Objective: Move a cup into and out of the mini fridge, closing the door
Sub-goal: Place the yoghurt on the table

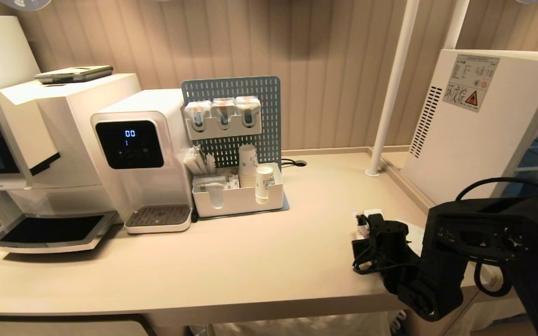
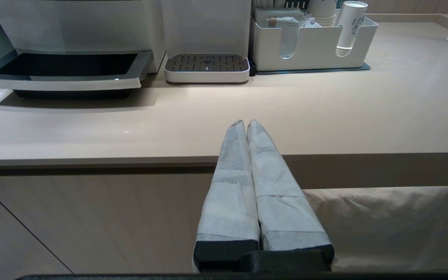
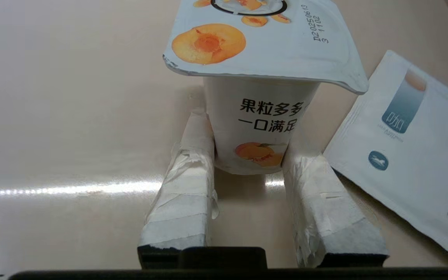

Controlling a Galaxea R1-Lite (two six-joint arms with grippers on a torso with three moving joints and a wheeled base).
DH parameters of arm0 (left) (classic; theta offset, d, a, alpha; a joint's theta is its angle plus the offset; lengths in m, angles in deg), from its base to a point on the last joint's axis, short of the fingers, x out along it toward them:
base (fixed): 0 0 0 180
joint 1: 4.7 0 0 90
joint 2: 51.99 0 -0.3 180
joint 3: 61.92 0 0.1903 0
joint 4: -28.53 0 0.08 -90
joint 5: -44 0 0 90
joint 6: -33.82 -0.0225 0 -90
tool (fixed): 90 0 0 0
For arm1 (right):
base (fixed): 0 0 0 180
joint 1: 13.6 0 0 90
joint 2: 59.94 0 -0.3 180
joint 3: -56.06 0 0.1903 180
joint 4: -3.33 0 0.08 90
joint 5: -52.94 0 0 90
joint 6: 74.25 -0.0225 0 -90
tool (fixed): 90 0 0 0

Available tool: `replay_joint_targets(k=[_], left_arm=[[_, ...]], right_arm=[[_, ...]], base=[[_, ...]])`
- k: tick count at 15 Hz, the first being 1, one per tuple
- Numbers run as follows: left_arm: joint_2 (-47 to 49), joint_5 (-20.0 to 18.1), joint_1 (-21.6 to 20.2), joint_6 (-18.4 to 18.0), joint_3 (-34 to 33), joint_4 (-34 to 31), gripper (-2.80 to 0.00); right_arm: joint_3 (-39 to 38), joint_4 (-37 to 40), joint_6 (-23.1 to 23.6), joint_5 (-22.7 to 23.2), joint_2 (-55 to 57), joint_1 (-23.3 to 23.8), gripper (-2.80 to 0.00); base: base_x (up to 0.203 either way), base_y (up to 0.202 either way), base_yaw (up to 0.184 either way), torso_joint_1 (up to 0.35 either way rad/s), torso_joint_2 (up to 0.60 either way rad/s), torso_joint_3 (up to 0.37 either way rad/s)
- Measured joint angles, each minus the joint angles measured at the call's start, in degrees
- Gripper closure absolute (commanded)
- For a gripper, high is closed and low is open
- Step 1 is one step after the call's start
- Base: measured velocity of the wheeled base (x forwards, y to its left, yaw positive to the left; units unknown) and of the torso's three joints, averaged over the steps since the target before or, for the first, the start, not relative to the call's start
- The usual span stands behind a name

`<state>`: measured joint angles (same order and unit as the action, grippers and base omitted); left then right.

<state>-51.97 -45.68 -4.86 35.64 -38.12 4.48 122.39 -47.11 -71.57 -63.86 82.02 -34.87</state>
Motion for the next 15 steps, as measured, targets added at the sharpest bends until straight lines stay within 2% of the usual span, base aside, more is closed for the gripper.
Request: replay_joint_targets(k=[6,7,15], left_arm=[[0.00,-0.02,0.00,0.00,0.00,0.00,0.00],[0.00,-0.03,0.00,0.00,0.00,0.00,0.00],[0.00,0.00,0.00,0.00,-0.02,0.05,0.00]], right_arm=[[0.63,2.10,-1.01,0.32,1.95,-0.11,0.00],[0.63,2.18,-1.20,0.26,2.00,-0.09,-2.80],[-1.68,1.72,-1.75,0.76,0.79,-0.15,-2.80]], base=[[0.000,0.000,0.000,0.000,0.00,0.000],[0.000,0.000,0.000,0.000,0.00,0.000],[0.000,0.000,0.000,0.000,0.00,0.000]])
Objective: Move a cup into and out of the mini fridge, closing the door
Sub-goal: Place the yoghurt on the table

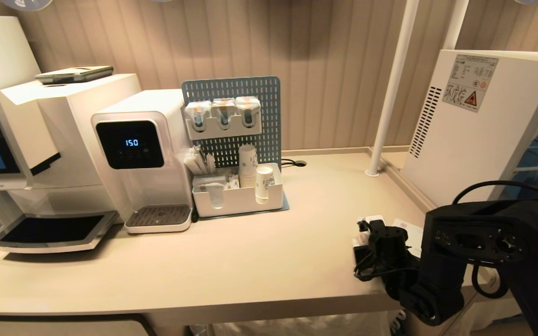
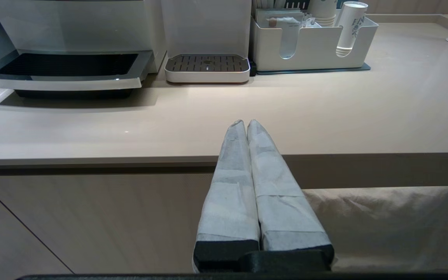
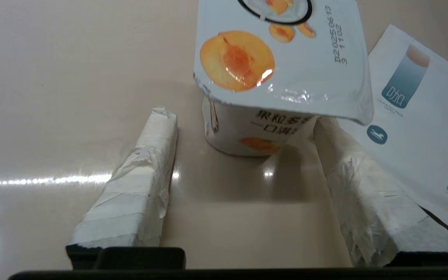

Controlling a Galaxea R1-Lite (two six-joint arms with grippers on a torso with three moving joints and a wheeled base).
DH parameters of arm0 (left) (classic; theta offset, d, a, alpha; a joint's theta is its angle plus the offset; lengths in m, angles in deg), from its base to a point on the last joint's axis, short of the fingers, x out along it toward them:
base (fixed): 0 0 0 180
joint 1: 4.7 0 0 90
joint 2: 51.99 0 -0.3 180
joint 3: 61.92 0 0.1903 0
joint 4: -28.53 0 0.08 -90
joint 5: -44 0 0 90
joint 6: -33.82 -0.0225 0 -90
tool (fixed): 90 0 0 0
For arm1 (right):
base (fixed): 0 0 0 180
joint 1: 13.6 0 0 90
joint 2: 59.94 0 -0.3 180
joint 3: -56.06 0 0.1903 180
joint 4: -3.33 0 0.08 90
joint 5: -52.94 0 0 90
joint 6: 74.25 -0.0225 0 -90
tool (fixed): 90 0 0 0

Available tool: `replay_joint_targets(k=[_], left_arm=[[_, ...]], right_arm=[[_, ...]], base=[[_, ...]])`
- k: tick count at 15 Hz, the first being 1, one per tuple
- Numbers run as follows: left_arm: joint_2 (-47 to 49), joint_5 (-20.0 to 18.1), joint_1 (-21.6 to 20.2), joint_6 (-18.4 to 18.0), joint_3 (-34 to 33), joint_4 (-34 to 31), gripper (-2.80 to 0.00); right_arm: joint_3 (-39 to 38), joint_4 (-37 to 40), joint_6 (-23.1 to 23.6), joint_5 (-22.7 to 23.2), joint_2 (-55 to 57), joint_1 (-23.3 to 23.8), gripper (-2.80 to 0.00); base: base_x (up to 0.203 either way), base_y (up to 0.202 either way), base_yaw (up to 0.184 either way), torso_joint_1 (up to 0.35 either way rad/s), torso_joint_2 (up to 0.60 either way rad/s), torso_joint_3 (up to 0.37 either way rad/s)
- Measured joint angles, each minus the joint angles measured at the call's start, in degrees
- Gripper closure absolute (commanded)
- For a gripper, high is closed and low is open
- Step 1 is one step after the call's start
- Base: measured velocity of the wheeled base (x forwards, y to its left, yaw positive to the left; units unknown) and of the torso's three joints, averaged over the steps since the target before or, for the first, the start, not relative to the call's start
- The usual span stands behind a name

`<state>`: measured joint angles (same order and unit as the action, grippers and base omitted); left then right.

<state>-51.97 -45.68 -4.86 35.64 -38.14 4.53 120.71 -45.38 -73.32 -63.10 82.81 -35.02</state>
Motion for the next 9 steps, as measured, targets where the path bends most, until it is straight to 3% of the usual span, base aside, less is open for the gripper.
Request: replay_joint_targets(k=[3,7,8,9], left_arm=[[0.00,-0.02,0.00,0.00,-0.06,0.01,0.00],[0.00,-0.01,0.00,0.07,-0.09,0.01,0.00],[0.00,-0.01,0.00,0.07,-0.09,0.03,0.00],[0.00,-0.01,0.00,0.08,-0.09,0.01,0.00]], right_arm=[[-5.72,0.32,-0.88,1.41,-5.63,-0.05,-2.80],[-18.38,0.10,-1.90,1.87,-22.42,0.00,-2.80],[-21.89,0.36,-1.87,1.76,-27.94,-0.04,-0.48],[-25.21,1.08,-1.48,1.55,-34.28,-0.21,0.00]], base=[[0.000,0.000,0.000,0.000,0.00,0.000],[0.000,0.000,0.000,0.000,0.00,0.000],[0.000,0.000,0.000,0.000,0.00,0.000],[0.000,0.000,0.000,0.000,0.00,0.000]])
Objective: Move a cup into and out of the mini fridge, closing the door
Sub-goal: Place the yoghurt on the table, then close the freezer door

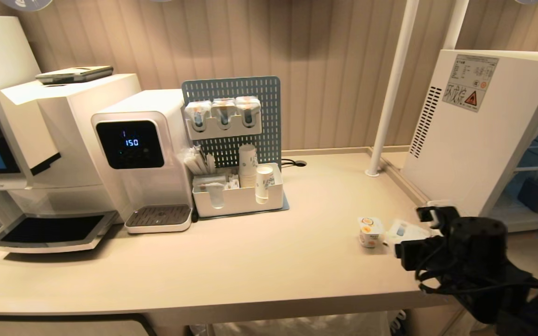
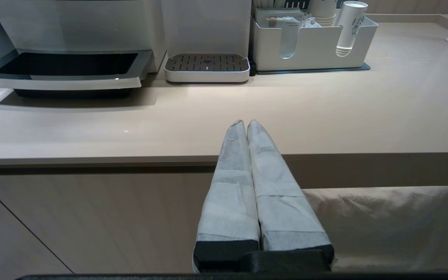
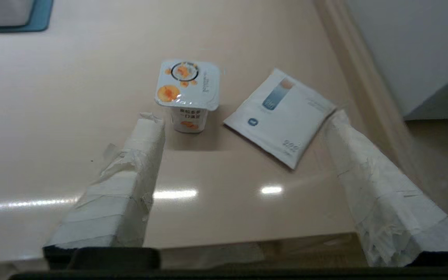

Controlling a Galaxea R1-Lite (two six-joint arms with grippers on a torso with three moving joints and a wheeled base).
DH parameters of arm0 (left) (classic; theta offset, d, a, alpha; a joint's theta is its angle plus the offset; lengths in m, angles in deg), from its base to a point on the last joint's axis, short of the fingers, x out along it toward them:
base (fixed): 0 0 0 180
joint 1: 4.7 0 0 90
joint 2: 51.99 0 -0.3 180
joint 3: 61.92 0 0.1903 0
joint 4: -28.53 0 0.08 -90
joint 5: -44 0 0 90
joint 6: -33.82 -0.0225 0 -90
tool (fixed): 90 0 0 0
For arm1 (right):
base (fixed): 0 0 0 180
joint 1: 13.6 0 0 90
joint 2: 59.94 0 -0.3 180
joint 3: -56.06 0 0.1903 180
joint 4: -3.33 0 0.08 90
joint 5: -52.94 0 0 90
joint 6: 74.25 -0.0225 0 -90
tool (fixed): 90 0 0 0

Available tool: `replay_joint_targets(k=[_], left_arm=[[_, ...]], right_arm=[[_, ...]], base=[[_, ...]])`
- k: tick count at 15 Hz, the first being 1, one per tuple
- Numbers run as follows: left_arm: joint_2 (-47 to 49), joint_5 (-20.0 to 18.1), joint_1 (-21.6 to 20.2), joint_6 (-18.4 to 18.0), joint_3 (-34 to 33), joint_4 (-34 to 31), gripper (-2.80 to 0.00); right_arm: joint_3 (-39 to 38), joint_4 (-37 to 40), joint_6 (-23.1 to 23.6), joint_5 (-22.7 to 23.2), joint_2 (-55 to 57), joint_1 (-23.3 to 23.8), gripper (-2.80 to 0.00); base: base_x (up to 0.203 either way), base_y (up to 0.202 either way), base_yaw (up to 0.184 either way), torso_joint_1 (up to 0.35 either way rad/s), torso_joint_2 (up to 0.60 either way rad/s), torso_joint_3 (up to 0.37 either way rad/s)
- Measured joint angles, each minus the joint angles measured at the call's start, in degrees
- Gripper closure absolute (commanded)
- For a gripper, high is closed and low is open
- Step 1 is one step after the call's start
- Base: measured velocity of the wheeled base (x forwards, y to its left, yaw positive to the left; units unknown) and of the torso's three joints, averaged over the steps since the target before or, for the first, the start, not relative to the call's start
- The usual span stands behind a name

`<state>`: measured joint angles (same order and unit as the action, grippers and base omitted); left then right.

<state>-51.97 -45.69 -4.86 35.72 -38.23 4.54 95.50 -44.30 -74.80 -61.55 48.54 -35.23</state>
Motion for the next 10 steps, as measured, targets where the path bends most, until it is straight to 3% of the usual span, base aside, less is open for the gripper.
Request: replay_joint_targets(k=[3,5,8,10], left_arm=[[0.00,0.00,0.00,0.00,0.00,0.00,0.00],[0.00,0.00,0.00,-0.01,0.00,0.02,0.00],[0.00,0.00,0.00,-0.06,0.00,0.02,0.00],[0.00,-0.01,0.00,-0.03,0.02,0.02,0.00]], right_arm=[[-6.31,6.84,1.74,-2.19,-21.71,-0.39,0.00],[-6.23,16.83,3.36,-3.46,-39.87,-0.58,0.00],[5.90,44.60,2.43,-5.80,-66.95,0.74,0.00],[18.58,68.56,-0.64,-9.38,-79.98,5.37,0.00]], base=[[0.000,0.000,0.000,0.000,0.00,0.000],[0.000,0.000,0.000,0.000,0.00,0.000],[0.000,0.000,0.000,0.000,0.00,0.000],[0.000,0.000,0.000,0.000,0.00,0.000]])
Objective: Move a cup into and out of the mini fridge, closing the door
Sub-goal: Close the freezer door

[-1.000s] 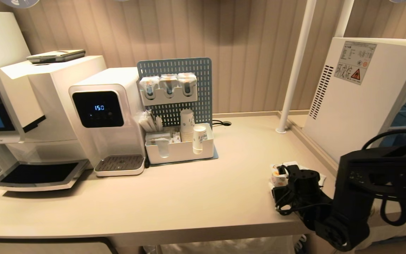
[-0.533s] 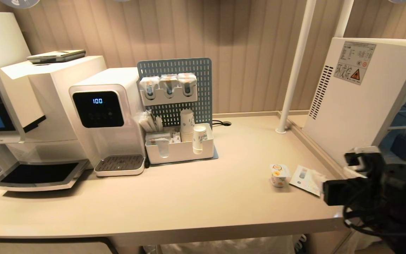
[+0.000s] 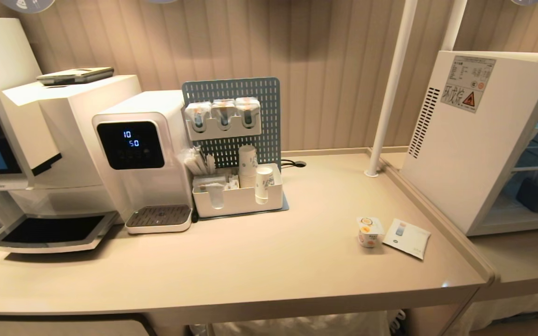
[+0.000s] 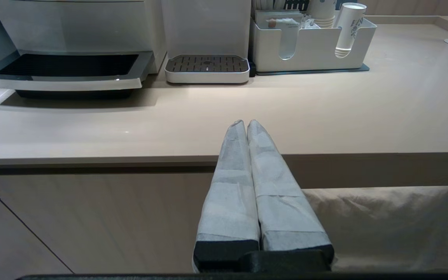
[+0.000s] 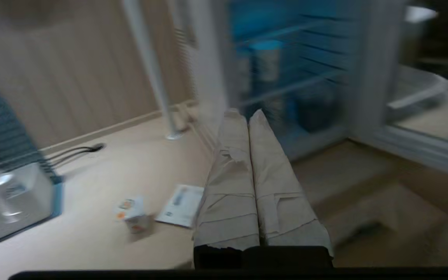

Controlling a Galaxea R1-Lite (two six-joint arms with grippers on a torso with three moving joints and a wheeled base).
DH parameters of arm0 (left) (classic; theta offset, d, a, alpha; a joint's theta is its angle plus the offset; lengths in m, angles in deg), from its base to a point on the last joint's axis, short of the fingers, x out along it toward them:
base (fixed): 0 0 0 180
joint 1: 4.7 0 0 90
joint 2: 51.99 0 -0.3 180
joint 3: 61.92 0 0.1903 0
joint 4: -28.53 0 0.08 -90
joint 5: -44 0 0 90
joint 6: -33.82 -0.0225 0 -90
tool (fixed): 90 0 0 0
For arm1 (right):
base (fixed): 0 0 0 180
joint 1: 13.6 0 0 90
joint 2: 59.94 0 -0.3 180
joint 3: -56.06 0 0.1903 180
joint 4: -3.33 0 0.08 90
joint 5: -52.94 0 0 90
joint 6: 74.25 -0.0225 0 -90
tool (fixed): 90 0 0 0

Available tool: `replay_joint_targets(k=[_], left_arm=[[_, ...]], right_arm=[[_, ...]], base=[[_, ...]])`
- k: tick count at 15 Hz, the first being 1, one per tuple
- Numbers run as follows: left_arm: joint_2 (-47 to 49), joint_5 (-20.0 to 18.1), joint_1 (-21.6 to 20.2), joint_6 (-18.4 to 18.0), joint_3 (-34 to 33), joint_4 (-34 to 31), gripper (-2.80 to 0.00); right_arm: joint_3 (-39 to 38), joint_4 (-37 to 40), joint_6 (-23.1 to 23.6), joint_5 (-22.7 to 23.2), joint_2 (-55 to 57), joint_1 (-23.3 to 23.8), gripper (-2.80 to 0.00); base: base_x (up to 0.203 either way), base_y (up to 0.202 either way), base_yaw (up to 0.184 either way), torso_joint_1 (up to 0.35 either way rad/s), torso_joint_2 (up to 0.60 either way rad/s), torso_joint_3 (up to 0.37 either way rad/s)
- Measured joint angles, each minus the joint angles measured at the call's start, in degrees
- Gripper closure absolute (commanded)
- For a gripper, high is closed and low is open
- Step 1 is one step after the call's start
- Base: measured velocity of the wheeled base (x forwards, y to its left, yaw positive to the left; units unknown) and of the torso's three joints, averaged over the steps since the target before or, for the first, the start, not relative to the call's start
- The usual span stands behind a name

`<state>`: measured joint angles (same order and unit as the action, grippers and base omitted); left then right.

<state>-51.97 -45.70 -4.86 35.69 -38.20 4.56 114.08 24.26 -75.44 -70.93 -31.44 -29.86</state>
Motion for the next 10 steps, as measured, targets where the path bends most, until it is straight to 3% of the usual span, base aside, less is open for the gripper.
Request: replay_joint_targets(k=[2,4,6,10], left_arm=[[0.00,0.01,0.00,0.00,0.00,-0.04,0.00],[0.00,0.01,0.00,0.04,0.00,0.00,0.00],[0.00,-0.01,0.05,0.04,0.00,-0.02,0.00],[0.00,-0.01,-0.02,0.04,0.00,0.00,0.00]], right_arm=[[6.84,20.61,-3.06,-6.59,-6.92,5.04,0.00],[8.28,32.21,-2.88,-6.31,-9.72,12.48,0.00],[7.22,34.18,-4.45,0.19,-11.19,19.46,0.00],[2.60,31.56,-9.47,23.44,-12.52,22.12,0.00]], base=[[0.000,0.000,0.000,0.000,0.00,0.000],[0.000,0.000,0.000,0.000,0.00,0.000],[0.000,0.000,0.000,0.000,0.00,0.000],[0.000,0.000,0.000,0.000,0.00,0.000]])
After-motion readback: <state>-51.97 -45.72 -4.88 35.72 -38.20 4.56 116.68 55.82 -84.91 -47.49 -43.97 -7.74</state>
